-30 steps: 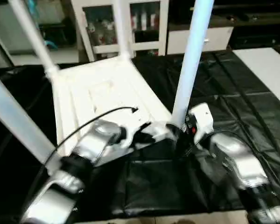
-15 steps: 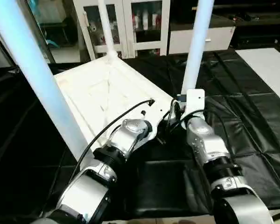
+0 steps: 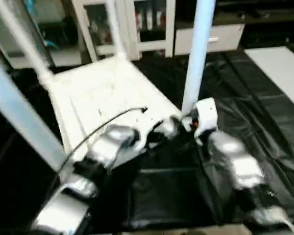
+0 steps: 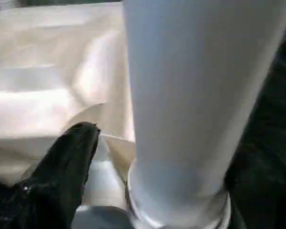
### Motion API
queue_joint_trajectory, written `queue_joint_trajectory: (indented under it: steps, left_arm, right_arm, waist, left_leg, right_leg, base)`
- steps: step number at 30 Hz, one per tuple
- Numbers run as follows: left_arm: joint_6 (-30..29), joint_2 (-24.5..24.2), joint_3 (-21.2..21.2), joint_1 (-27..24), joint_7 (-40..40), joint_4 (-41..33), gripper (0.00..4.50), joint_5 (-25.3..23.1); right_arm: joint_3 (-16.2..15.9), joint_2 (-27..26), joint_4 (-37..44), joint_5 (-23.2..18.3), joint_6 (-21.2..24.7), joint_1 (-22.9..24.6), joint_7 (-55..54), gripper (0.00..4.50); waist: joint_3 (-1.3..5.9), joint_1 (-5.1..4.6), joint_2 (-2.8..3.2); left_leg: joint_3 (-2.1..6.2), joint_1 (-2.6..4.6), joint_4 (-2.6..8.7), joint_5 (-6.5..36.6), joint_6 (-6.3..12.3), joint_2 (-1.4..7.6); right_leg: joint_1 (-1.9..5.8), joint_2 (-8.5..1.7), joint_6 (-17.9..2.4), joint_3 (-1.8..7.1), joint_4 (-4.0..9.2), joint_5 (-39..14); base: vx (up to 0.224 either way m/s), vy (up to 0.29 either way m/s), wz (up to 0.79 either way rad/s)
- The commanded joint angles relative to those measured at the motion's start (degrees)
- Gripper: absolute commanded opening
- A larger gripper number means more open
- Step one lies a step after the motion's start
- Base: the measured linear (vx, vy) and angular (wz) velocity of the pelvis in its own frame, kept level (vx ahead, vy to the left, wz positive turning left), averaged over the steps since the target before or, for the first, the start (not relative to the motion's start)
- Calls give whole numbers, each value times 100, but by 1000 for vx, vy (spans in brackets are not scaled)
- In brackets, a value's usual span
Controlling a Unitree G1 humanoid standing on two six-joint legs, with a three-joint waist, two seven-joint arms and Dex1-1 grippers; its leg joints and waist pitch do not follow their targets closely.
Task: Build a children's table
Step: Rotate leg to tighten
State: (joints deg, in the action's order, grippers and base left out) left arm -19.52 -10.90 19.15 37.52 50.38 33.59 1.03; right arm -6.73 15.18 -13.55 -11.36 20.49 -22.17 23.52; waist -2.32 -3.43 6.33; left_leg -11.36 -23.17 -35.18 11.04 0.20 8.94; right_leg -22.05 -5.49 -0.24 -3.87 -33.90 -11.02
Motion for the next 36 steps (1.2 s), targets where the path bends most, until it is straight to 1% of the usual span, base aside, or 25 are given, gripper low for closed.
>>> queue_joint_trajectory:
  steps: [1, 2, 3, 4, 5, 6, 7, 9, 10, 11, 12, 13, 16, 17, 19, 21, 22, 23, 24, 27, 30, 31, 36]
  left_arm:
    - [-104, -328, 277, -132, 851, -565, 0, 133]
    - [-125, -365, 297, -152, 921, -615, 0, 137]
    - [-88, -487, 365, -230, 1181, -785, 0, 176]
    - [-52, -719, 488, -392, 1726, -1144, 0, 343]
    - [-53, -751, 504, -415, 1806, -1197, 0, 376]
    - [-86, -810, 529, -460, 1960, -1310, 0, 451]
    - [-146, -895, 566, -521, 2166, -1469, 0, 552]
    - [-192, -944, 586, -557, 2267, -1563, 0, 602]
    - [-290, -1018, 611, -610, 2373, -1716, 0, 661]
    - [-331, -1043, 618, -631, 2413, -1784, 0, 672]
    - [-387, -1072, 626, -655, 2462, -1865, 0, 685]
    - [-412, -1092, 634, -669, 2491, -1908, 0, 689]
    - [-445, -1113, 621, -696, 2521, -1966, 0, 678]
    - [-439, -1120, 622, -697, 2512, -1961, 0, 656]
    - [-446, -1125, 639, -679, 2499, -1953, 0, 644]
    - [-464, -1138, 649, -674, 2485, -1970, 0, 645]
    - [-486, -1149, 651, -669, 2476, -1989, 0, 651]
    - [-490, -1150, 651, -669, 2475, -1992, 0, 651]
    - [-519, -1156, 650, -675, 2471, -2019, 0, 644]
    - [-531, -1157, 651, -675, 2459, -2021, 0, 629]
    - [-527, -1159, 664, -676, 2452, -2011, 0, 609]
    - [-519, -1160, 669, -674, 2447, -1997, 0, 596]
    - [-494, -1152, 693, -667, 2396, -1941, 0, 532]
  right_arm:
    - [-326, 556, 641, -202, 218, 246, 1062, 414]
    - [-360, 637, 702, -205, 218, 280, 1166, 414]
    - [-430, 863, 876, -224, 283, 383, 1441, 414]
    - [-557, 1311, 1176, -305, 420, 586, 1987, 414]
    - [-575, 1374, 1213, -318, 436, 614, 2062, 414]
    - [-595, 1484, 1276, -342, 466, 666, 2198, 414]
    - [-602, 1619, 1347, -371, 506, 733, 2358, 414]
    - [-593, 1690, 1386, -382, 532, 770, 2434, 414]
    - [-565, 1795, 1461, -423, 601, 823, 2534, 414]
    - [-551, 1840, 1491, -452, 633, 839, 2583, 414]
    - [-533, 1892, 1520, -488, 665, 857, 2646, 414]
    - [-523, 1918, 1520, -515, 673, 865, 2690, 414]
    - [-484, 1918, 1489, -552, 702, 870, 2776, 414]
    - [-483, 1908, 1445, -523, 681, 860, 2801, 389]
    - [-483, 1907, 1392, -502, 653, 844, 2826, 380]
    - [-478, 1905, 1388, -512, 657, 837, 2829, 366]
    - [-474, 1905, 1396, -533, 673, 832, 2834, 356]
    - [-473, 1906, 1398, -538, 676, 833, 2838, 349]
    - [-472, 1910, 1410, -578, 702, 836, 2868, 344]
    - [-473, 1913, 1426, -567, 705, 845, 2901, 320]
    - [-472, 1905, 1421, -558, 686, 864, 2924, 303]
    - [-477, 1901, 1420, -557, 680, 872, 2931, 288]
    - [-489, 1874, 1410, -559, 666, 894, 2939, 278]
  waist:
    - [334, 82, -62]
    - [337, 100, -55]
    - [337, 100, -55]
    - [327, 148, -67]
    - [327, 181, -64]
    - [318, 188, -59]
    - [317, 231, -62]
    - [310, 256, -64]
    - [303, 268, -64]
    - [303, 278, -79]
    - [305, 283, -71]
    - [309, 286, -65]
    - [312, 295, -77]
    - [316, 297, -80]
    - [324, 305, -80]
    - [325, 295, -84]
    - [324, 290, -90]
    - [329, 289, -79]
    - [326, 285, -86]
    - [323, 295, -79]
    - [332, 297, -81]
    - [333, 296, -78]
    - [340, 301, -79]
  left_leg:
    - [243, 157, 500, 1394, 575, 454]
    - [238, 176, 503, 1402, 539, 458]
    - [238, 176, 503, 1402, 539, 458]
    - [240, 175, 515, 1420, 481, 460]
    - [236, 185, 524, 1455, 455, 465]
    - [226, 196, 529, 1482, 438, 468]
    - [214, 212, 529, 1536, 364, 463]
    - [212, 224, 531, 1588, 304, 462]
    - [210, 230, 540, 1641, 240, 462]
    - [218, 221, 549, 1663, 208, 462]
    - [220, 221, 551, 1667, 199, 460]
    - [222, 227, 550, 1659, 184, 464]
    - [216, 216, 537, 1590, 179, 446]
    - [214, 211, 527, 1542, 189, 438]
    - [216, 205, 518, 1427, 234, 436]
    - [220, 191, 516, 1410, 250, 433]
    - [220, 195, 513, 1407, 270, 431]
    - [217, 207, 507, 1403, 279, 433]
    - [215, 204, 505, 1418, 283, 432]
    - [218, 210, 509, 1441, 271, 435]
    - [221, 205, 504, 1385, 278, 433]
    - [219, 205, 502, 1363, 287, 432]
    - [221, 204, 491, 1299, 316, 431]
  right_leg:
    - [233, -354, -1318, 219, 384, -869]
    - [216, -347, -1322, 223, 379, -860]
    - [216, -347, -1322, 223, 379, -860]
    - [220, -355, -1329, 234, 376, -855]
    - [228, -355, -1316, 238, 372, -889]
    - [201, -358, -1324, 249, 383, -926]
    - [183, -359, -1360, 254, 384, -991]
    - [173, -359, -1347, 261, 392, -1084]
    - [163, -352, -1334, 268, 393, -1144]
    - [176, -355, -1313, 269, 389, -1184]
    - [178, -355, -1301, 268, 392, -1194]
    - [174, -354, -1289, 270, 388, -1185]
    - [179, -356, -1282, 271, 386, -1122]
    - [179, -357, -1280, 271, 388, -1105]
    - [187, -354, -1287, 266, 378, -1017]
    - [197, -356, -1287, 262, 375, -1008]
    - [196, -357, -1292, 262, 377, -1022]
    - [188, -354, -1297, 261, 382, -1029]
    - [190, -352, -1300, 262, 383, -1043]
    - [187, -349, -1282, 260, 386, -1125]
    - [195, -348, -1289, 258, 377, -1039]
    - [195, -344, -1294, 256, 374, -1008]
    - [202, -345, -1306, 253, 366, -964]
  base:
    - [0, 0, 0]
    - [0, 0, 0]
    - [0, 0, 0]
    - [0, 0, 0]
    - [0, 0, 0]
    - [0, 0, 0]
    - [0, 0, 0]
    - [0, 0, 0]
    - [0, 0, 0]
    - [0, 0, 0]
    - [0, 0, 0]
    - [0, 0, 0]
    - [0, 0, 0]
    - [0, 0, 0]
    - [0, 0, 0]
    - [0, 0, 0]
    - [0, 0, 0]
    - [0, 0, 0]
    - [0, 0, 0]
    - [0, 0, 0]
    - [0, 0, 0]
    - [0, 0, 0]
    - [0, 0, 0]
